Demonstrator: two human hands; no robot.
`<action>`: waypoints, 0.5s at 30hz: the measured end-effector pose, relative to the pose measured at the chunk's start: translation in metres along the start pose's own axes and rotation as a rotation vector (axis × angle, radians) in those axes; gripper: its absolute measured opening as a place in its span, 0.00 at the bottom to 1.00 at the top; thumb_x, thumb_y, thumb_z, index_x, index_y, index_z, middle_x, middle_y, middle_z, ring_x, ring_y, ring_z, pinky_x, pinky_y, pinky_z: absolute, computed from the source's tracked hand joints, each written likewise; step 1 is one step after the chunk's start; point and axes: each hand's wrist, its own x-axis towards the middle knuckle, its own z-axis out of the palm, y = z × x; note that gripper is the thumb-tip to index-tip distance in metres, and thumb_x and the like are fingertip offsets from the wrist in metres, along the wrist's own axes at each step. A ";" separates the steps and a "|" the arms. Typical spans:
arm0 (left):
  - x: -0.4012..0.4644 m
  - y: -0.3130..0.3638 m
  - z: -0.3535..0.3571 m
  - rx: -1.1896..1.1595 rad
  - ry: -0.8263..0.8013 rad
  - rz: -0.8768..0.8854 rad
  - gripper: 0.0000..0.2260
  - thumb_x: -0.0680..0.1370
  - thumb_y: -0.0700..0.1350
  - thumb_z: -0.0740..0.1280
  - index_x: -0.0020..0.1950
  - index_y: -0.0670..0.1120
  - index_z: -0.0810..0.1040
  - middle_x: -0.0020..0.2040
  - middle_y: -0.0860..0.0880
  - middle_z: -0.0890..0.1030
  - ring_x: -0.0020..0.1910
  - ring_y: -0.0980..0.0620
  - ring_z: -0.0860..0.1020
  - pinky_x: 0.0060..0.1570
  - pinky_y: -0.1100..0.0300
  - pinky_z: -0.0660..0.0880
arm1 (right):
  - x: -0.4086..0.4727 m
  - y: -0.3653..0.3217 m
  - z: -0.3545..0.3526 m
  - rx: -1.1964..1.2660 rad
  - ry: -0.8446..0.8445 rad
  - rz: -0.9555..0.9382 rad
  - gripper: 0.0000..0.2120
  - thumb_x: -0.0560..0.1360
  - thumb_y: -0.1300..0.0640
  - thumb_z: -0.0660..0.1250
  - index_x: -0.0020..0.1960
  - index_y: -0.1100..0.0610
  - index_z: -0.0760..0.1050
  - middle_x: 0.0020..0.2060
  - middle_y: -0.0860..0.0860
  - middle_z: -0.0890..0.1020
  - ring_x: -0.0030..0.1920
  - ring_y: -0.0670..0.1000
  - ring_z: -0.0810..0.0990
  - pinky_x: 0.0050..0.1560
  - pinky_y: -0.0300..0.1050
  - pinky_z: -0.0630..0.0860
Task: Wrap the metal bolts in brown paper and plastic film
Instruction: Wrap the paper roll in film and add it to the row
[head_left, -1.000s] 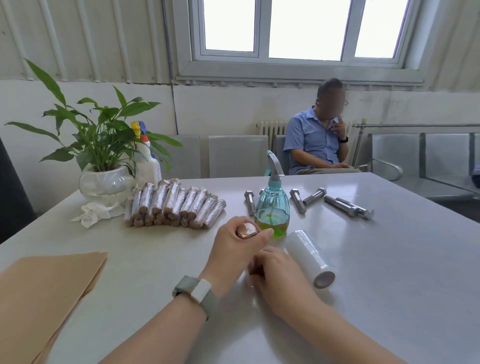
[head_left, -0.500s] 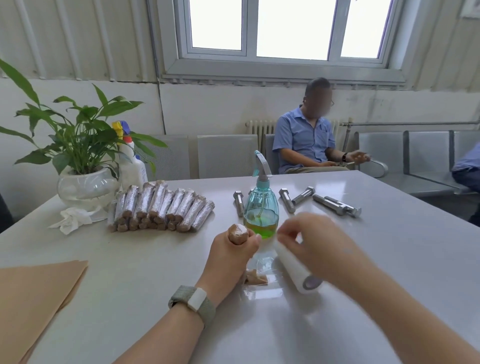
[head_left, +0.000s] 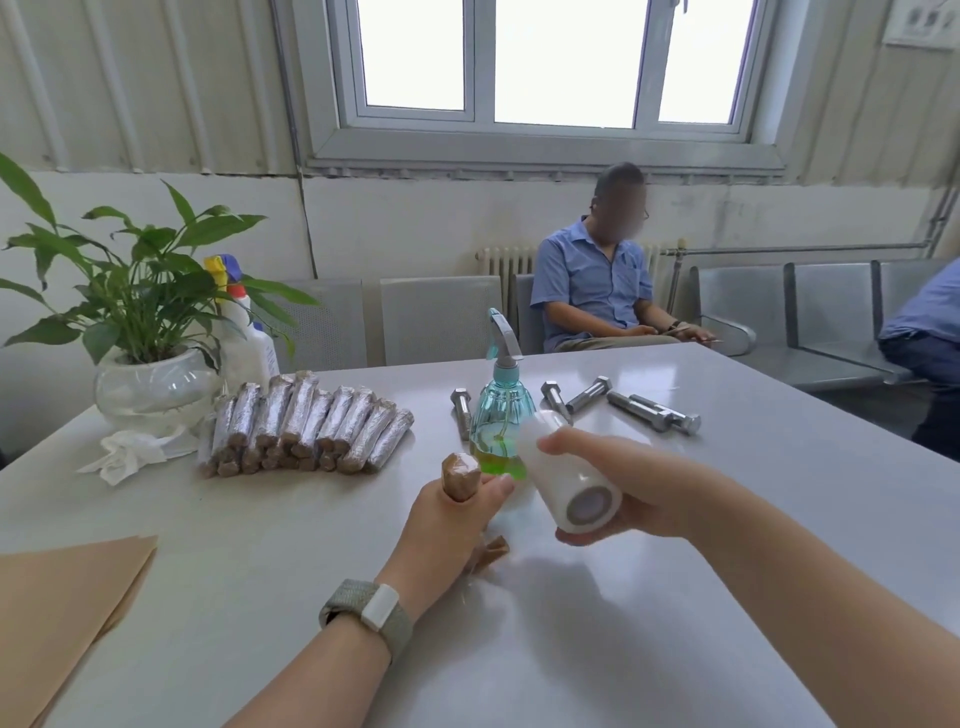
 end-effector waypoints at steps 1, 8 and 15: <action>0.000 0.000 0.000 0.031 -0.011 0.020 0.12 0.75 0.51 0.72 0.33 0.48 0.82 0.25 0.49 0.73 0.21 0.54 0.69 0.23 0.66 0.71 | -0.003 -0.007 0.000 0.042 -0.019 -0.010 0.20 0.70 0.49 0.74 0.55 0.59 0.74 0.45 0.60 0.79 0.31 0.55 0.83 0.36 0.51 0.82; -0.007 0.008 -0.002 0.050 -0.136 0.071 0.30 0.67 0.65 0.66 0.45 0.37 0.81 0.36 0.46 0.85 0.32 0.52 0.83 0.31 0.66 0.74 | -0.005 -0.027 0.011 0.026 -0.044 -0.003 0.18 0.72 0.48 0.73 0.54 0.56 0.71 0.47 0.61 0.78 0.31 0.55 0.83 0.33 0.47 0.81; -0.008 0.009 0.000 0.143 -0.129 0.068 0.26 0.64 0.70 0.66 0.26 0.47 0.75 0.21 0.47 0.74 0.21 0.49 0.74 0.28 0.60 0.72 | -0.004 -0.033 0.010 0.007 -0.059 -0.001 0.16 0.73 0.47 0.72 0.53 0.54 0.71 0.46 0.59 0.77 0.29 0.54 0.82 0.31 0.44 0.80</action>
